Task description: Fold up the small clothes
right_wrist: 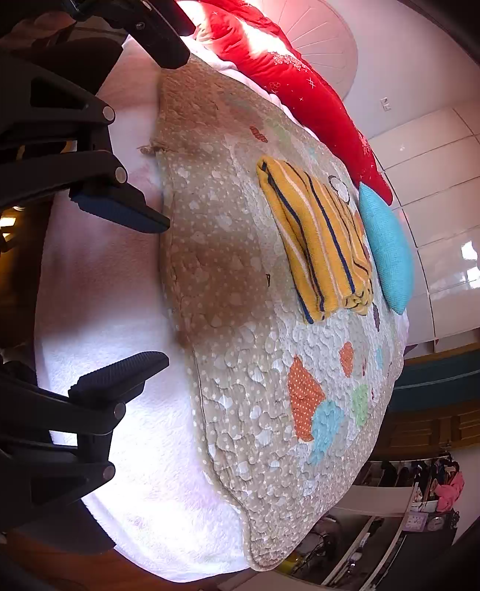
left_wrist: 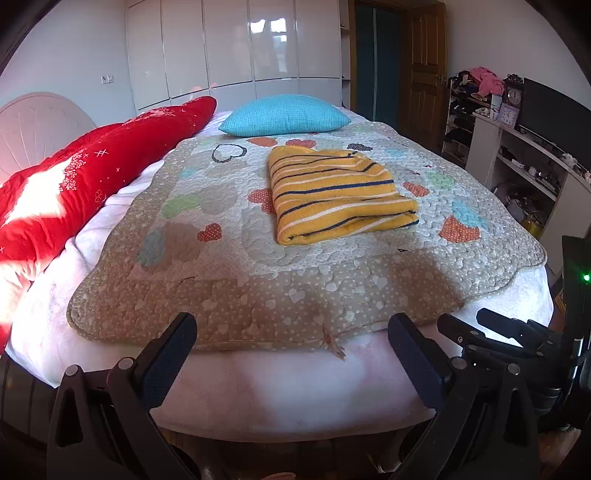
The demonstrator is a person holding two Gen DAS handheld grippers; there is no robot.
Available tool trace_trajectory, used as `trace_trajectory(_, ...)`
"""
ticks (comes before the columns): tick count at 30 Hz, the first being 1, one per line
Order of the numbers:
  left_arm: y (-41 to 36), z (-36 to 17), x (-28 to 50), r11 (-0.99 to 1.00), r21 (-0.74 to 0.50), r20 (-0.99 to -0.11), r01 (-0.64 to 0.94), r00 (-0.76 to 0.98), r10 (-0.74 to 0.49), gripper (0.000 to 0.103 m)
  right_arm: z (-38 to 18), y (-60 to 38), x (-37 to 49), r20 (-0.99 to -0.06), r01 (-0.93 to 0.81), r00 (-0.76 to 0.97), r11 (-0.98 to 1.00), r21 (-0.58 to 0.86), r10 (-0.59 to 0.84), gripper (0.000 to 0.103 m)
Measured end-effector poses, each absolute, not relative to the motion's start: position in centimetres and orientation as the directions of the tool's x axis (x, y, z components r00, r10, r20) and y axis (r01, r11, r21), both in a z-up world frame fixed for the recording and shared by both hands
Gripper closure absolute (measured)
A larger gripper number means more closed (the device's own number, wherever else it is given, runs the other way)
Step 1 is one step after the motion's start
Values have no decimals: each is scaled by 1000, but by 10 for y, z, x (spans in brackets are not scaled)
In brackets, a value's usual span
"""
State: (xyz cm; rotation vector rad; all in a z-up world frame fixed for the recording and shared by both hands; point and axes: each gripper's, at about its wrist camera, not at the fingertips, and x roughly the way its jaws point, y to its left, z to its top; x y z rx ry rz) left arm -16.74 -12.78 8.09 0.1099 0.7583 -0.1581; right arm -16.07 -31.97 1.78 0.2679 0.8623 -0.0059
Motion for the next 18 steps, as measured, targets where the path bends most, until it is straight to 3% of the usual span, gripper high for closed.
trace_trajectory(18,-126,69,-159,982,16,-742,187,661,-114,0,9,-311,-156,-771,91,628,973,210,107,29)
